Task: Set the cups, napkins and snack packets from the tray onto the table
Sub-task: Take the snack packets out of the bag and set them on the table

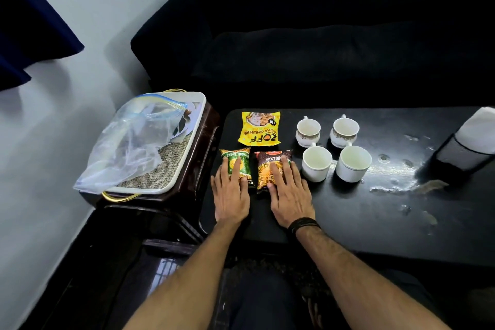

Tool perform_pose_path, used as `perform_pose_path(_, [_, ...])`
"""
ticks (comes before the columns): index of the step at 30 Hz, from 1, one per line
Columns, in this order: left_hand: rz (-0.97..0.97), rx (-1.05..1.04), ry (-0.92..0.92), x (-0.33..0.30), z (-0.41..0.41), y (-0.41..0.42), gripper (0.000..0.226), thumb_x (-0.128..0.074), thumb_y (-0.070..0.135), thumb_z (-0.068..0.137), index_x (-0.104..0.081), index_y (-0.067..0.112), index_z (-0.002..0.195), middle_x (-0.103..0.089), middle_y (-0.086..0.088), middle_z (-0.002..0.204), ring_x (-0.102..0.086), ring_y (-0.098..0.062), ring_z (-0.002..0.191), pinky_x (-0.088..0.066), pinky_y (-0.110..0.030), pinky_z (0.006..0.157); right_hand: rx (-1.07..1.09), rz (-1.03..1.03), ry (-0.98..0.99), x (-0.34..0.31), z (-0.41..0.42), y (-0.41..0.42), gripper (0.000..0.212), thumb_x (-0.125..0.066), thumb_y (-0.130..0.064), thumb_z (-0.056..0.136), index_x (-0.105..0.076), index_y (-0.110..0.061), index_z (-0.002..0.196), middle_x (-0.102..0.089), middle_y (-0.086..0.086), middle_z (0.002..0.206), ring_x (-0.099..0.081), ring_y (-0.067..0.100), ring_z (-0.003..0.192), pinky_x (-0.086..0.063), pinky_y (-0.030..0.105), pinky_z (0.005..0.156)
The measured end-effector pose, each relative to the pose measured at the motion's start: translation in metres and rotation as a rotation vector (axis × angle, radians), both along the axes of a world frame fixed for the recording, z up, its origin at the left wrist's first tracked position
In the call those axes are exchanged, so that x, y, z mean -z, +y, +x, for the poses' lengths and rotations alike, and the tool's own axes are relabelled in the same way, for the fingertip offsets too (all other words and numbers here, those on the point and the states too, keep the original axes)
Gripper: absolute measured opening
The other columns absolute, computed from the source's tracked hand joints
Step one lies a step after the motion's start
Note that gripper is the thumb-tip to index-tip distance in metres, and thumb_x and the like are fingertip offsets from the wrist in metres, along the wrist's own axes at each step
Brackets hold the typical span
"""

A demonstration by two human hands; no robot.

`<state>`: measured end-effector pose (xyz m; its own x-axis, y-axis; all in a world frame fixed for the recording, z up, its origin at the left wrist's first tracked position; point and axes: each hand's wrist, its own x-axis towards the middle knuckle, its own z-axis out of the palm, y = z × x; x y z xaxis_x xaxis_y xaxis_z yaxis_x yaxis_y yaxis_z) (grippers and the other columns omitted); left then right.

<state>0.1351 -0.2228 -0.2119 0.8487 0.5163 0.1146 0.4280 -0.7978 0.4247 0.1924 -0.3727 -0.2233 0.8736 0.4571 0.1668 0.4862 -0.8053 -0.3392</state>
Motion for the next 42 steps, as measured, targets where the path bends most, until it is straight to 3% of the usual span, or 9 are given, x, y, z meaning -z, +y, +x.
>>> perform_pose_path(5, [-0.028,0.002,-0.041,-0.001,0.0,0.001,0.051,-0.038,0.027,0.103,-0.029,0.033,0.152,-0.015,0.001,0.165,-0.013,-0.017,0.152,-0.001,-0.047,0.125,0.006,0.0,-0.002,-0.001,0.0,0.0,0.057,-0.031,-0.043,0.099,-0.023,-0.028,0.153,-0.018,0.004,0.163,-0.023,0.027,0.149,-0.041,0.045,0.106])
perform_pose_path(9, [-0.004,-0.007,-0.039,0.001,-0.001,0.002,0.051,-0.037,0.027,0.102,-0.029,0.035,0.152,-0.015,0.004,0.165,-0.008,-0.015,0.153,0.009,-0.045,0.123,0.029,-0.02,0.001,0.002,0.001,0.0,0.059,-0.028,-0.046,0.1,-0.017,-0.029,0.155,-0.013,0.003,0.165,-0.022,0.027,0.149,-0.038,0.045,0.108])
perform_pose_path(14, [0.001,-0.011,-0.029,0.001,-0.002,0.001,0.051,-0.037,0.027,0.102,-0.029,0.035,0.152,-0.013,0.004,0.166,-0.005,-0.015,0.154,0.01,-0.045,0.123,0.03,-0.006,0.008,0.003,0.0,-0.001,0.06,-0.029,-0.047,0.1,-0.015,-0.029,0.156,-0.012,0.003,0.165,-0.021,0.028,0.15,-0.039,0.046,0.108])
perform_pose_path(22, [-0.024,-0.011,-0.104,-0.002,-0.012,-0.003,0.055,-0.033,0.03,0.105,-0.014,0.036,0.156,-0.003,0.008,0.166,0.005,-0.01,0.153,0.011,-0.039,0.124,-0.035,0.011,-0.082,0.0,-0.003,-0.002,0.063,-0.034,-0.046,0.099,-0.013,-0.03,0.157,-0.011,0.002,0.165,-0.018,0.025,0.151,-0.039,0.045,0.105])
perform_pose_path(25, [-0.006,0.049,-0.088,-0.006,-0.026,-0.005,0.056,-0.03,0.035,0.105,-0.012,0.032,0.158,-0.002,0.01,0.166,0.005,-0.009,0.153,0.008,-0.037,0.125,-0.063,-0.006,-0.092,-0.002,-0.005,-0.003,0.062,-0.034,-0.046,0.099,-0.016,-0.03,0.156,-0.013,0.002,0.165,-0.018,0.024,0.151,-0.036,0.046,0.108])
perform_pose_path(29, [0.162,0.183,-0.141,-0.033,-0.039,0.002,0.053,-0.028,0.036,0.106,-0.019,0.028,0.158,-0.008,0.009,0.166,-0.003,-0.01,0.154,-0.004,-0.037,0.126,-0.092,-0.039,-0.086,-0.015,-0.008,-0.005,0.059,-0.027,-0.046,0.099,-0.024,-0.028,0.155,-0.02,0.002,0.163,-0.023,0.025,0.149,-0.037,0.049,0.109])
perform_pose_path(33, [0.321,0.056,-0.282,-0.084,-0.043,0.035,0.057,-0.044,0.034,0.099,-0.03,0.021,0.153,-0.024,-0.001,0.163,-0.02,-0.018,0.15,-0.019,-0.039,0.122,-0.056,0.058,-0.082,-0.049,-0.013,0.025,0.058,-0.022,-0.049,0.1,-0.02,-0.03,0.155,-0.018,0.002,0.163,-0.019,0.025,0.15,-0.027,0.052,0.114])
perform_pose_path(37, [0.312,-0.198,-0.295,-0.133,-0.055,0.084,0.085,-0.067,0.034,0.075,-0.031,0.02,0.151,-0.028,-0.008,0.16,-0.026,-0.03,0.147,-0.023,-0.044,0.121,-0.049,0.193,-0.07,-0.089,-0.018,0.071,0.056,-0.025,-0.051,0.1,-0.025,-0.028,0.151,-0.021,0.001,0.161,-0.019,0.025,0.148,-0.024,0.051,0.115])
perform_pose_path(42, [0.103,-0.385,0.075,-0.153,-0.071,0.139,0.115,-0.081,0.045,0.067,-0.01,0.031,0.157,-0.006,-0.01,0.165,-0.011,-0.033,0.151,-0.014,-0.048,0.123,-0.151,0.206,-0.031,-0.112,-0.028,0.117,0.059,-0.025,-0.056,0.098,-0.029,-0.027,0.149,-0.024,0.002,0.159,-0.019,0.025,0.147,-0.021,0.048,0.115])
